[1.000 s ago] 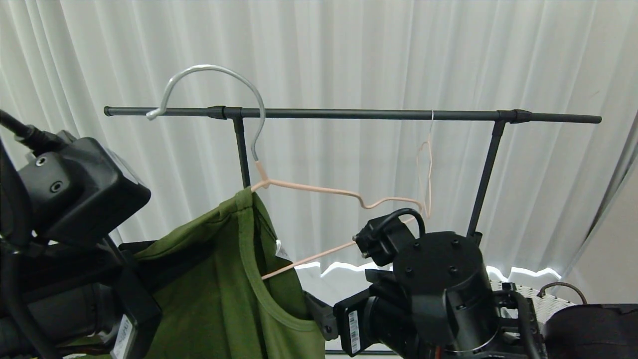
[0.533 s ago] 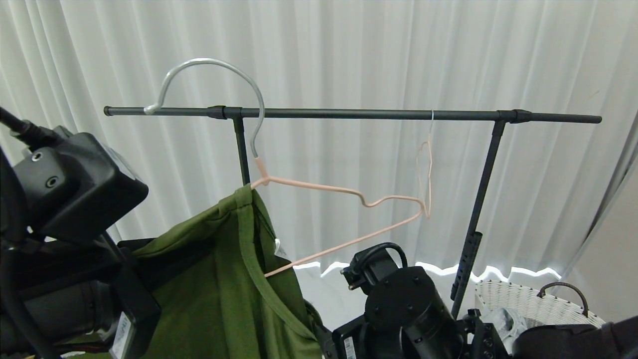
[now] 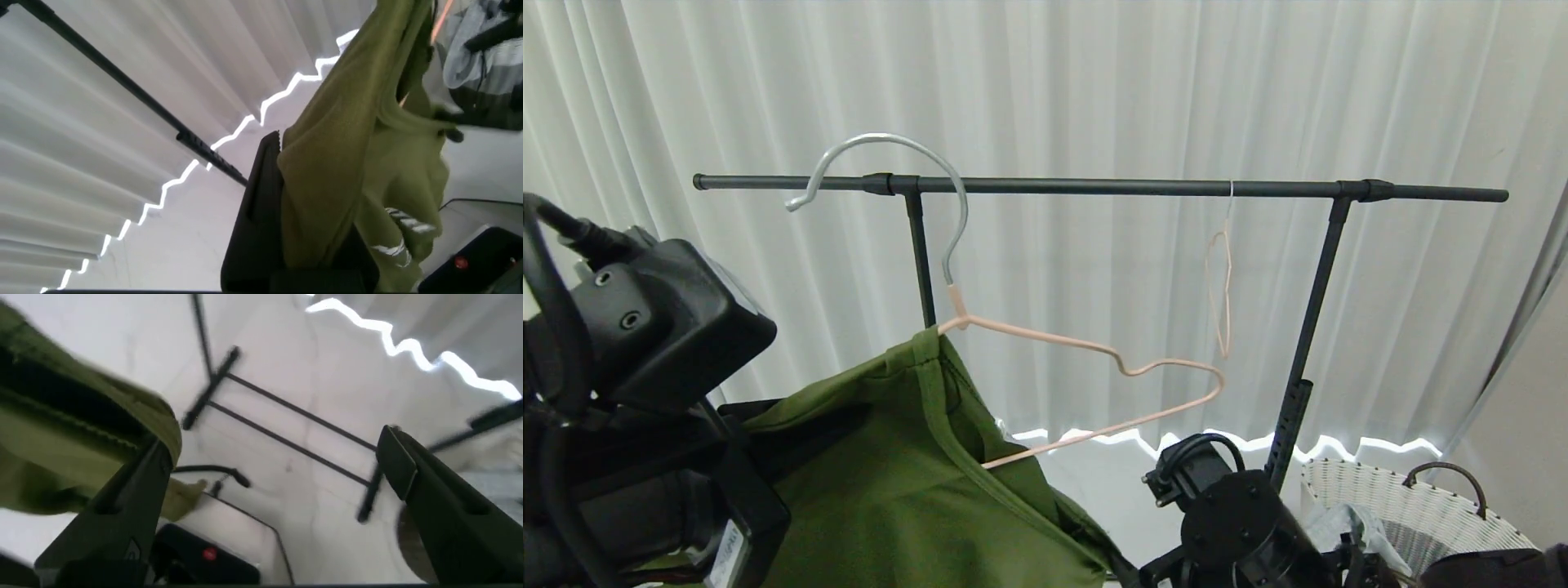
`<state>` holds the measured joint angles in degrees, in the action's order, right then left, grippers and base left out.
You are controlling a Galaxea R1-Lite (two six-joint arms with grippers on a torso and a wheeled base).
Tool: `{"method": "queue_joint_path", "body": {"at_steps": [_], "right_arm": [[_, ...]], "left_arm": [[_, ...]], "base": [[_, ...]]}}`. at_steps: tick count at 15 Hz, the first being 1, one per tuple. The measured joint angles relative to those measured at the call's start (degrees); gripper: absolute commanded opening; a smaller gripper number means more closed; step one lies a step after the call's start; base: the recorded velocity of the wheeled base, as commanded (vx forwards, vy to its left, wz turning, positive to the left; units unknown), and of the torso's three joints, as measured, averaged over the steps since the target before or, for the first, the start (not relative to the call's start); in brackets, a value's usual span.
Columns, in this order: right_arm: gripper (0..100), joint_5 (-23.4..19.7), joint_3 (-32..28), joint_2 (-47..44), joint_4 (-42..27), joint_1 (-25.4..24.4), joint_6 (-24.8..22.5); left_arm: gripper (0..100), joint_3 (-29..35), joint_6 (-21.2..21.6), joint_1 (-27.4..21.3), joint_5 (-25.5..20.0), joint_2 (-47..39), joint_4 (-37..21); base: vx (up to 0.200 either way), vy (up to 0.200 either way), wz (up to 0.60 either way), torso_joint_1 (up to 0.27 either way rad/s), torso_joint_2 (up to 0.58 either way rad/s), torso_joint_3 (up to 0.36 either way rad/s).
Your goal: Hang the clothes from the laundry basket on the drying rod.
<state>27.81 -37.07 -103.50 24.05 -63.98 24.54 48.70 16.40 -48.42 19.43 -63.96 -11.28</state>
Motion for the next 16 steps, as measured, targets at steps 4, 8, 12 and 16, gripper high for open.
{"method": "queue_joint_path", "body": {"at_steps": [4, 8, 12, 16], "right_arm": [[100, 0.24, 3.10, 3.94, -0.41, 8.57, -3.04], [100, 0.99, 4.46, 7.85, -0.51, 13.04, -4.56], [100, 1.04, 4.55, 10.62, -0.60, 14.12, -6.01], [100, 0.46, 4.25, 13.99, -2.33, 13.81, -9.19]], "left_arm": [[0, -3.52, 2.16, 0.41, 0.46, 0.02, 0.09], [0, -8.27, 2.54, 1.40, 1.65, 0.22, 0.15], [0, -11.96, 2.51, 1.45, 1.94, 0.96, 0.11], [0, -13.68, 2.18, 1.49, 2.10, 1.15, 0.09]], "base": [[0.000, 0.000, 0.00, 0.000, 0.00, 0.000], [0.000, 0.000, 0.00, 0.000, 0.00, 0.000], [0.000, 0.000, 0.00, 0.000, 0.00, 0.000], [0.000, 0.000, 0.00, 0.000, 0.00, 0.000]]}}
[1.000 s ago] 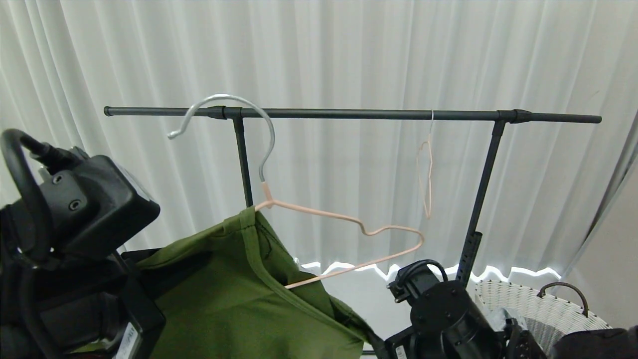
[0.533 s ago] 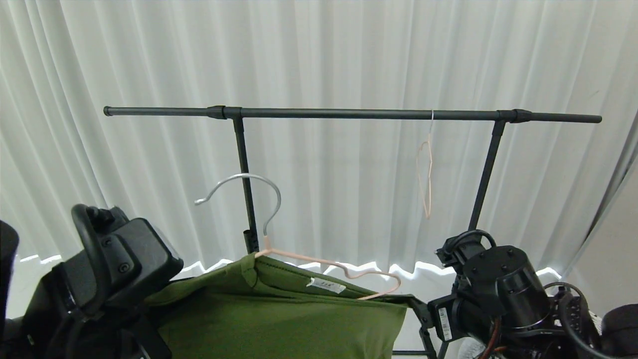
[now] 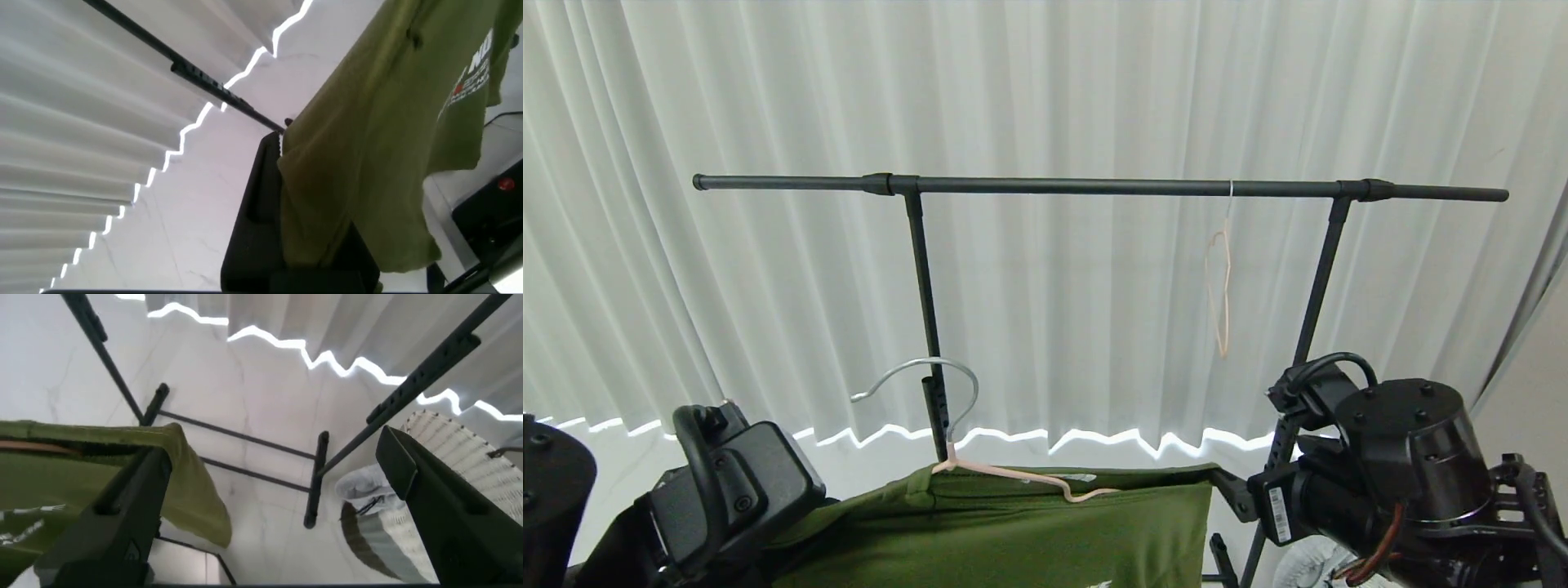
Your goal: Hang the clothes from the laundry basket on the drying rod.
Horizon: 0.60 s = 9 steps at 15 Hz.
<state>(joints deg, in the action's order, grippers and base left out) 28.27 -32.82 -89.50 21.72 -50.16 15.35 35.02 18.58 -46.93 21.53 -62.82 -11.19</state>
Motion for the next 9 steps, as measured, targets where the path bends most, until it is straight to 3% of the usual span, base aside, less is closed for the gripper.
{"method": "queue_joint_path", "body": {"at_steps": [3, 5, 9], "right_arm": [[100, -4.41, -0.48, 4.23, -3.04, -4.55, -2.71], [100, -7.58, -0.59, 6.10, -3.10, -7.66, -7.44], [100, -14.29, -2.96, 9.35, -4.75, -9.23, -14.26]], "left_arm": [[0, -0.44, -0.52, -0.11, -0.62, 0.11, 3.12], [0, -1.43, -0.51, -0.22, -2.29, 0.34, 5.80], [0, -3.77, -0.18, -0.44, -3.41, 1.44, 6.46]], "base": [[0.000, 0.000, 0.00, 0.000, 0.00, 0.000], [0.000, 0.000, 0.00, 0.000, 0.00, 0.000], [0.000, 0.000, 0.00, 0.000, 0.00, 0.000]]}}
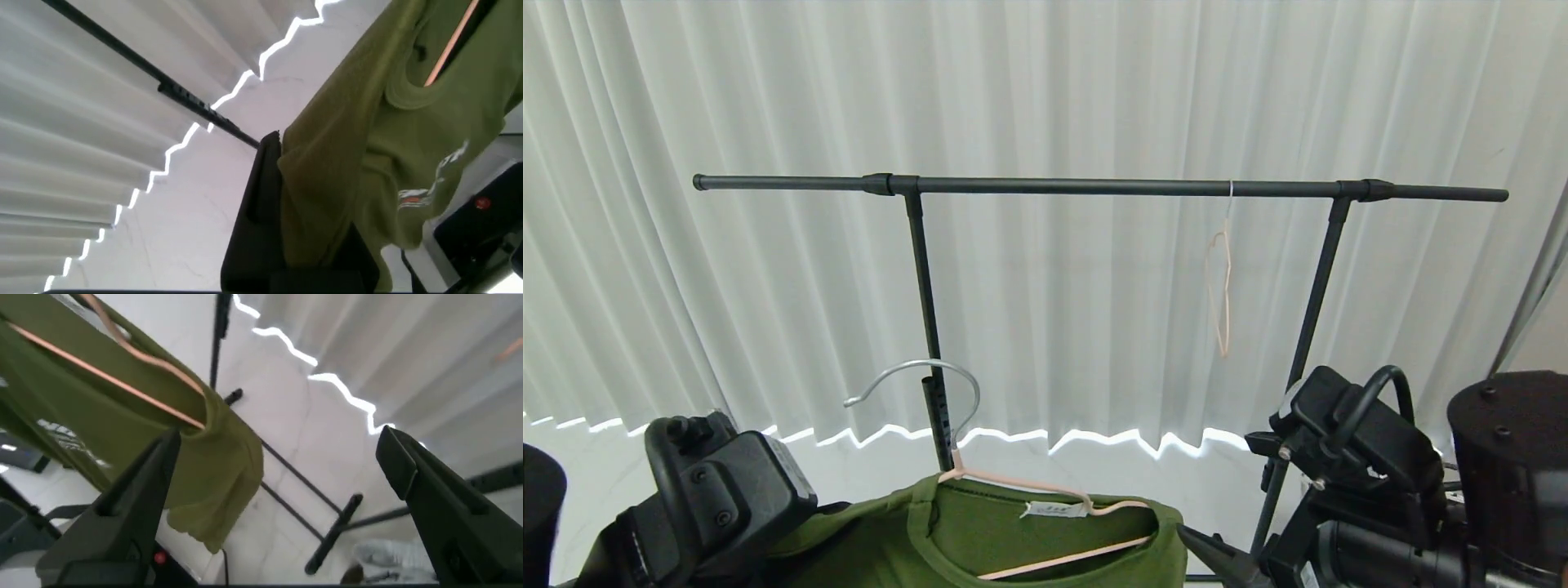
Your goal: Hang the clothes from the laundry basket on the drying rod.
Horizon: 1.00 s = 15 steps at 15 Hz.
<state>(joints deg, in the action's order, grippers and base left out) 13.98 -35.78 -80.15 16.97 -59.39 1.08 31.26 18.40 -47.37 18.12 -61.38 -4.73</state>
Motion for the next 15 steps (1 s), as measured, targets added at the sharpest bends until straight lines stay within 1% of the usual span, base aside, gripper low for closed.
{"method": "queue_joint_path", "body": {"at_steps": [1, 2, 3, 4, 5, 6, 7, 8, 9, 11, 15], "right_arm": [[100, -0.94, -0.90, 0.78, -1.84, -0.13, -1.30], [100, -2.96, -1.71, 1.52, -3.27, -0.26, -2.69], [100, -7.29, -2.45, 2.40, -5.51, -0.34, -5.29], [100, -10.64, -3.22, 2.97, -7.07, -0.37, -7.31], [100, -12.98, -4.02, 3.41, -8.79, -0.41, -8.80], [100, -16.52, -5.29, 3.61, -10.92, -0.78, -10.12], [100, -18.65, -6.67, 3.45, -13.14, -1.51, -10.98], [100, -19.66, -8.34, 3.01, -14.98, -2.27, -11.35], [100, -20.10, -10.19, 2.12, -16.26, -3.25, -11.42], [100, -21.09, -12.86, -0.22, -17.10, -4.77, -11.45], [100, -22.71, -14.63, -5.75, -16.86, -7.19, -11.07]], "left_arm": [[0, -0.37, 0.05, -0.01, -0.11, 0.28, 0.11], [0, -0.61, 0.05, -0.11, -1.40, 0.61, 0.71], [0, -0.87, 0.13, -0.37, -3.50, 1.02, 1.56], [0, -1.24, 0.35, -0.48, -5.58, 1.40, 2.52], [0, -1.61, 0.56, -0.52, -6.79, 1.62, 3.39], [0, -1.99, 1.57, -0.69, -8.18, 1.66, 4.89], [0, -2.38, 2.95, -0.74, -8.95, 1.62, 5.74], [0, -2.66, 4.40, -0.80, -9.80, 1.57, 6.12], [0, -2.82, 6.80, -1.00, -11.80, 1.57, 6.29], [0, -2.90, 9.24, -1.24, -13.03, 1.60, 6.42], [0, -2.95, 9.59, -1.61, -13.17, 1.71, 8.03]], "base": [[0.000, 0.000, 0.00, 0.000, 0.00, 0.000], [0.000, 0.000, 0.00, 0.000, 0.00, 0.000], [0.000, 0.000, 0.00, 0.000, 0.00, 0.000], [0.000, 0.000, 0.00, 0.000, 0.00, 0.000], [0.000, 0.000, 0.00, 0.000, 0.00, 0.000], [0.000, 0.000, 0.00, 0.000, 0.00, 0.000], [0.000, 0.000, 0.00, 0.000, 0.00, 0.000], [0.000, 0.000, 0.00, 0.000, 0.00, 0.000], [0.000, 0.000, 0.00, 0.000, 0.00, 0.000], [0.000, 0.000, 0.00, 0.000, 0.00, 0.000], [0.000, 0.000, 0.00, 0.000, 0.00, 0.000]]}}
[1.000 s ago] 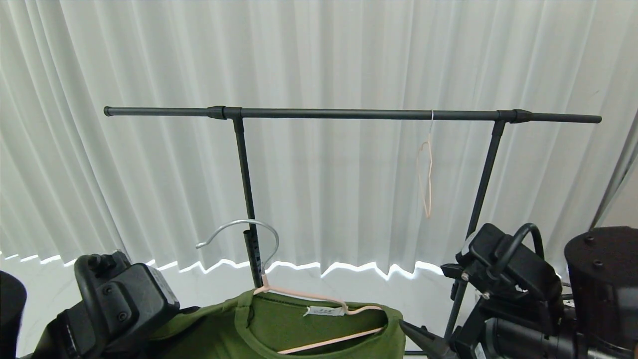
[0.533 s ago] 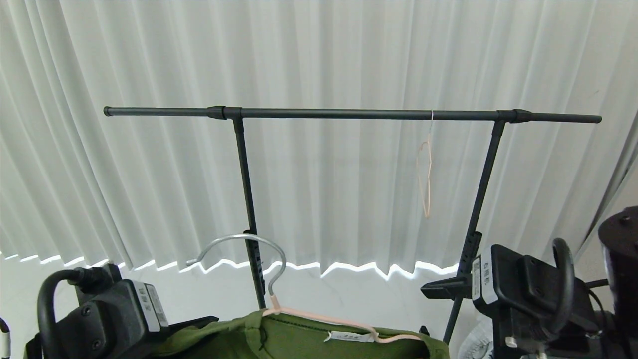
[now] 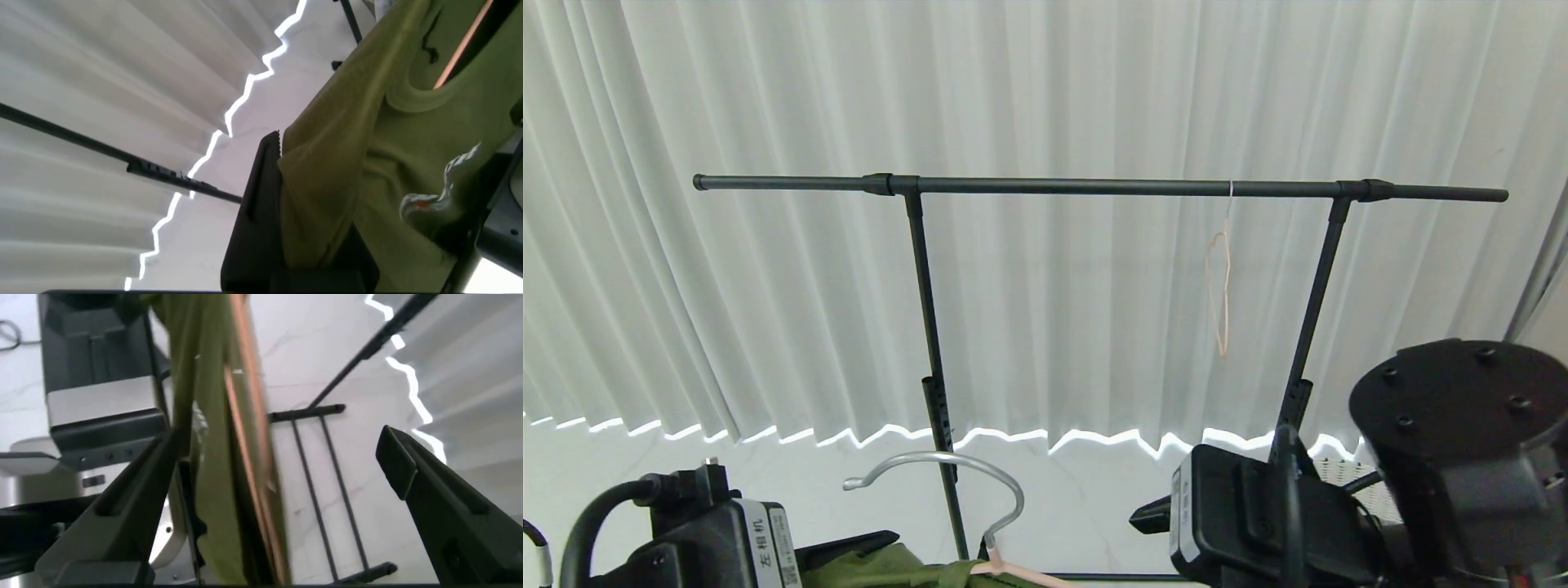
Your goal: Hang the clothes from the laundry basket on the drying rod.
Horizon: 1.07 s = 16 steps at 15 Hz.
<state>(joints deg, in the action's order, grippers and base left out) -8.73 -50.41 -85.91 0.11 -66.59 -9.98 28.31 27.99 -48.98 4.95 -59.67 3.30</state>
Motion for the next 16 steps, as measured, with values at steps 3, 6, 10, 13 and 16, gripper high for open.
{"method": "queue_joint_path", "body": {"at_steps": [3, 6, 10, 13, 16], "right_arm": [[100, 0.15, 0.00, -2.65, 1.17, -0.20, 3.10], [100, 0.46, -0.04, -4.25, 5.13, 0.05, 6.07], [0, 0.57, 0.46, -5.05, 5.17, 0.46, 6.13], [0, 1.87, 0.72, -5.16, 5.22, 0.85, 6.05], [0, 3.05, 0.77, -5.11, 5.24, 1.23, 6.05]], "left_arm": [[0, 0.00, -0.27, -0.05, -0.13, 0.26, 1.76], [0, 0.00, -0.49, -0.11, -1.32, 0.46, 2.71], [0, -0.04, -0.55, -0.05, -1.73, 0.48, 2.63], [0, -0.06, -0.62, -0.05, -1.72, 0.55, 2.74], [0, -0.26, -0.57, -0.10, -1.80, 0.57, 2.77]], "base": [[0.000, 0.000, 0.00, 0.000, 0.00, 0.000], [0.000, 0.000, 0.00, 0.000, 0.00, 0.000], [0.000, 0.000, 0.00, 0.000, 0.00, 0.000], [0.000, 0.000, 0.00, 0.000, 0.00, 0.000], [0.000, 0.000, 0.00, 0.000, 0.00, 0.000]]}}
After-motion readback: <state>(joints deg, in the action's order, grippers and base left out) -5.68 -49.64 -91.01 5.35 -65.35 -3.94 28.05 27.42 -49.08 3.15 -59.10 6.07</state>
